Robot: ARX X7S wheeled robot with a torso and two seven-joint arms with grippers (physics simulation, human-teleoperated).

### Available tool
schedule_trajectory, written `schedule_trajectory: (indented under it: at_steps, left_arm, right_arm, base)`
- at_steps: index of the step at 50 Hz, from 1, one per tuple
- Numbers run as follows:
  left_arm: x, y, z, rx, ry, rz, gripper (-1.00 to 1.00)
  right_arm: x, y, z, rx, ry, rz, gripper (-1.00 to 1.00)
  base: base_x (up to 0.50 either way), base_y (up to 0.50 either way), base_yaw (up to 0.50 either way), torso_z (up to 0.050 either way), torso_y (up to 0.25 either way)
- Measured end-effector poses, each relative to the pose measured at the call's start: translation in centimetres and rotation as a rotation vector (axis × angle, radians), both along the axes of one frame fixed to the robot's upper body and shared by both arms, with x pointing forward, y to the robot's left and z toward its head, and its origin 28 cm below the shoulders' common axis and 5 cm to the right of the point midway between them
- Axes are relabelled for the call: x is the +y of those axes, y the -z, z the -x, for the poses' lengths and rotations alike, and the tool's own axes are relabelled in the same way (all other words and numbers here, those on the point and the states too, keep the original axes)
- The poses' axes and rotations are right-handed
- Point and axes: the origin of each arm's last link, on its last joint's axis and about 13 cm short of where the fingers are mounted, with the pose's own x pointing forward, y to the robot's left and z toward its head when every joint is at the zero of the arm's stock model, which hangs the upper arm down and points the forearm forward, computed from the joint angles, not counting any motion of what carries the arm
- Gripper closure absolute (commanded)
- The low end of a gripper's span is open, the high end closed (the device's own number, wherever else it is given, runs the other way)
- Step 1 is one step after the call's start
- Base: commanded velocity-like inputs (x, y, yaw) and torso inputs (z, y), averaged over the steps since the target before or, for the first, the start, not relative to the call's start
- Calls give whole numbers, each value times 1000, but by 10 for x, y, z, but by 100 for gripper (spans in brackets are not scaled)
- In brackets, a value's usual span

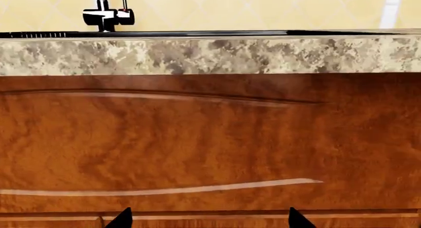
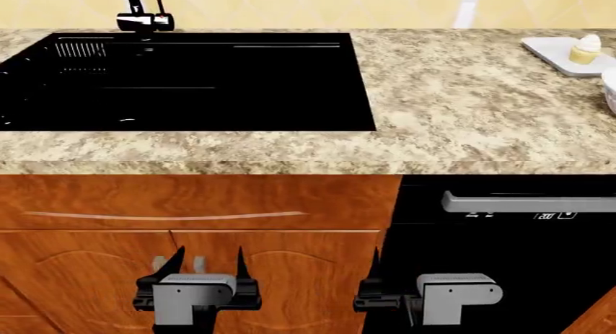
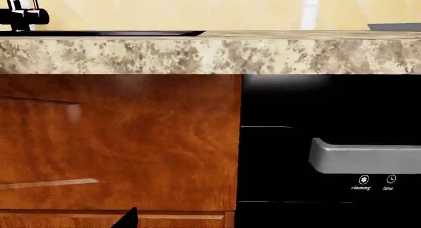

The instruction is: Move the fresh-baked cupcake off the tray onto the counter, and place the bowl used for mixing into the sink.

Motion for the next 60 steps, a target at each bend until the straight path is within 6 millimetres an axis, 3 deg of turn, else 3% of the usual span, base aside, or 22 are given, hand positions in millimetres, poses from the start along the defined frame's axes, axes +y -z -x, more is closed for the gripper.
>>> schedule_trajectory:
  at_steps: [60]
  left_arm:
    - [0,-2,0,2,6,-2,-100]
  right_arm:
    - [0,0,1,14,-15,-11,-100]
  base:
    - [0,-500,0,0,0]
